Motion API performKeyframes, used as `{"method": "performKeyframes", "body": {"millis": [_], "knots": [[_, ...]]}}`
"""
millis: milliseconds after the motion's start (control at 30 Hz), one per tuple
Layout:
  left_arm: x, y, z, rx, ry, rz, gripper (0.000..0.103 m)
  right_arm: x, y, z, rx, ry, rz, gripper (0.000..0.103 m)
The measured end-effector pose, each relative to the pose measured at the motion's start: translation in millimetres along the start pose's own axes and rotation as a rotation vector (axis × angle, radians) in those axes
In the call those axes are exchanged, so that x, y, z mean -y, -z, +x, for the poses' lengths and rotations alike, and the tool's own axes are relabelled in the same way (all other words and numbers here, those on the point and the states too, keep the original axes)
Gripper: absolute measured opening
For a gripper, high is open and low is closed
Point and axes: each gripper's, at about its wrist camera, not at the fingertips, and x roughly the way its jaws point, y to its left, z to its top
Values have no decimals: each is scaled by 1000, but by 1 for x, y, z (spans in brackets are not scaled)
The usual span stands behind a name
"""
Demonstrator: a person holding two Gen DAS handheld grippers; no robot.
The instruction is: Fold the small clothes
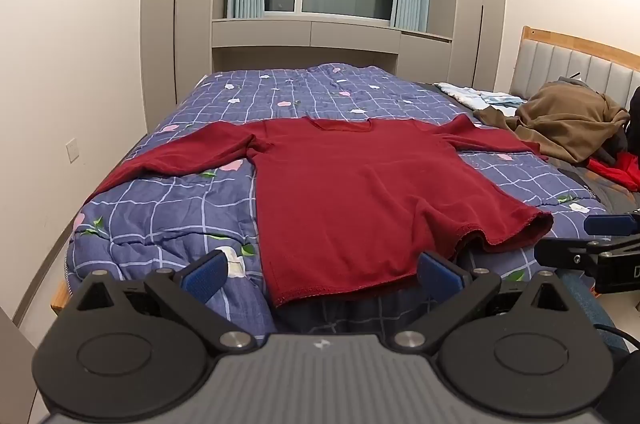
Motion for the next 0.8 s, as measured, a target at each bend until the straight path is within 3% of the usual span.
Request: {"method": "performKeyframes", "body": {"millis": [800], "knots": [[0,0,0,-2,-1,1,103,0,0,1,-4,0,0,103]]}}
